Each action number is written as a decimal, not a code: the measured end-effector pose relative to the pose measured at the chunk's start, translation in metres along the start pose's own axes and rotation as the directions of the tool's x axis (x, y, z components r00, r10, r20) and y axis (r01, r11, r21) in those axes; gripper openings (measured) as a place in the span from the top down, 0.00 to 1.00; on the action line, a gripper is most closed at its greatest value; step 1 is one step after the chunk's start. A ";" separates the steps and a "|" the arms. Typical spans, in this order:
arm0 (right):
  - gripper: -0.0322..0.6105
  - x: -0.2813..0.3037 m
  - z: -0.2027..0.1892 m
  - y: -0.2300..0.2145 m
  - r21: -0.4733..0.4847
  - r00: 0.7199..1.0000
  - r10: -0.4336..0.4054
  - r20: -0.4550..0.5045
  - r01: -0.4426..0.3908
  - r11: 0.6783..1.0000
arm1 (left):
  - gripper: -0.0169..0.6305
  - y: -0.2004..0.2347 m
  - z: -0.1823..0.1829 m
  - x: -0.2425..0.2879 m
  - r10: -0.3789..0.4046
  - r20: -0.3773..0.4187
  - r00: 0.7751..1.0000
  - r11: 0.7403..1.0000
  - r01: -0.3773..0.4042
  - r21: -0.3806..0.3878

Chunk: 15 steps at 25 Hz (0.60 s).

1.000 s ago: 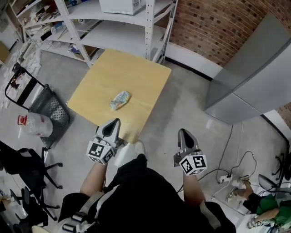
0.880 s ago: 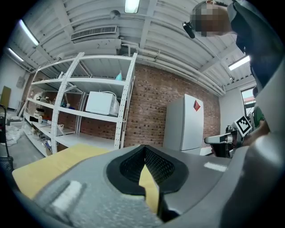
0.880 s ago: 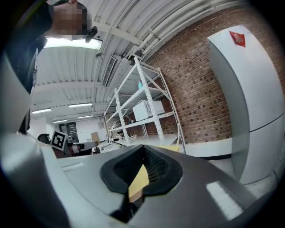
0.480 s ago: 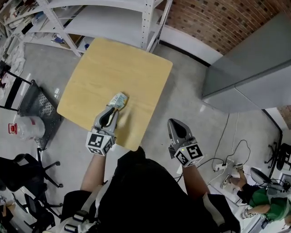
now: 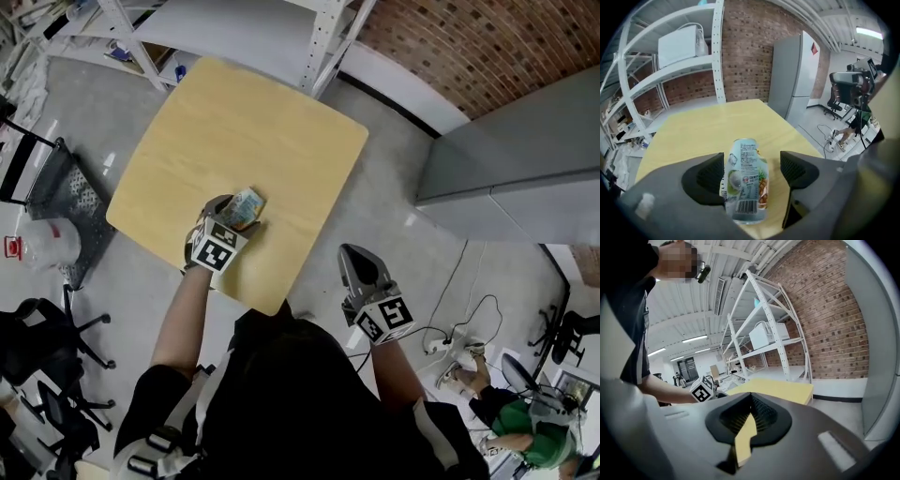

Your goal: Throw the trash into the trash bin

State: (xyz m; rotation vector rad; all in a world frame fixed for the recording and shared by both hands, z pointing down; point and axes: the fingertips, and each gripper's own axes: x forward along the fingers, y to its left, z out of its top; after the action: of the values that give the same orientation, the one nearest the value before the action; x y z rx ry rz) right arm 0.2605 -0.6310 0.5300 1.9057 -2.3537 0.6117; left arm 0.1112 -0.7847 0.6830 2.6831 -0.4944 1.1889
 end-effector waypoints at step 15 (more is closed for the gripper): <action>0.94 -0.038 -0.016 -0.040 0.075 0.992 -0.122 -0.011 0.123 0.990 | 0.32 0.016 -0.008 0.062 -0.053 -0.283 0.958 0.998 0.045 -0.033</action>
State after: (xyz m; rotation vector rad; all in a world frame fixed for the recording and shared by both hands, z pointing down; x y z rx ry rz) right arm 0.3037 -0.5970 0.5452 2.0570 -2.2191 0.7040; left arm 0.1388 -0.8114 0.7349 2.4294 -0.3927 1.5091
